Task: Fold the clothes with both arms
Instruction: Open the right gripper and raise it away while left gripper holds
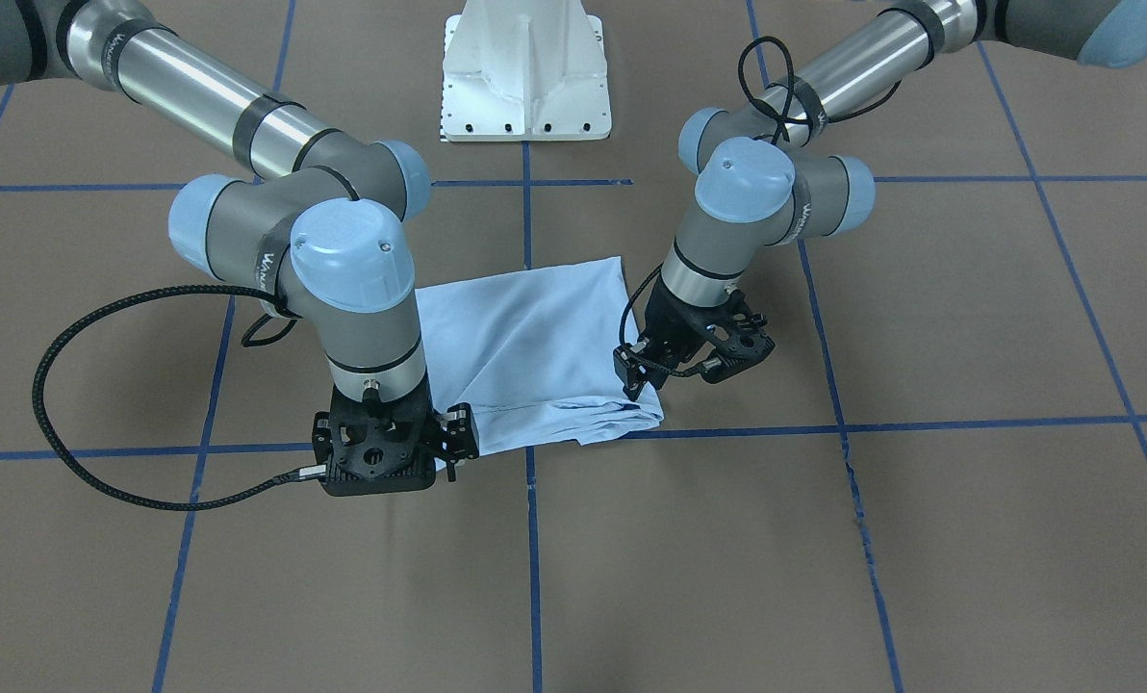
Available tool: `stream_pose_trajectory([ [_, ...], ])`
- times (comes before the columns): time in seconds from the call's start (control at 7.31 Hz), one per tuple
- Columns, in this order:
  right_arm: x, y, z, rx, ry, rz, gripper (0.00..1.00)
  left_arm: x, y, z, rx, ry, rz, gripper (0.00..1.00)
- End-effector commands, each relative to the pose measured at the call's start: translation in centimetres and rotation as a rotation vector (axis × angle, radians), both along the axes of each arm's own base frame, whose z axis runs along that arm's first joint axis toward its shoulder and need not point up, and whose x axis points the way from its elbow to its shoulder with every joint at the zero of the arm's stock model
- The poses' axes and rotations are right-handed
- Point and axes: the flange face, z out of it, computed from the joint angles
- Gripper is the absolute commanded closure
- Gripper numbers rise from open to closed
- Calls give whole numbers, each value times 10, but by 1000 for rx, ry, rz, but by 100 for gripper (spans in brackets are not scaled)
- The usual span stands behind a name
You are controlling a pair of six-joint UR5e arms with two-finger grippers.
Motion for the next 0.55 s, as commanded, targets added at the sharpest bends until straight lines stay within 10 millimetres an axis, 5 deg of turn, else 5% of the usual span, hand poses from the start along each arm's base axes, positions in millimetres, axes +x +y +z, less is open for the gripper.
stream_pose_trajectory([
  [0.0, 0, 0, 2, 0, 2, 3, 0, 5, -10, -6, -28, 7, -24, 54],
  [0.41, -2, 1, 2, 1, 3, 1, 0, -7, -26, -3, -35, -1, -51, 53],
])
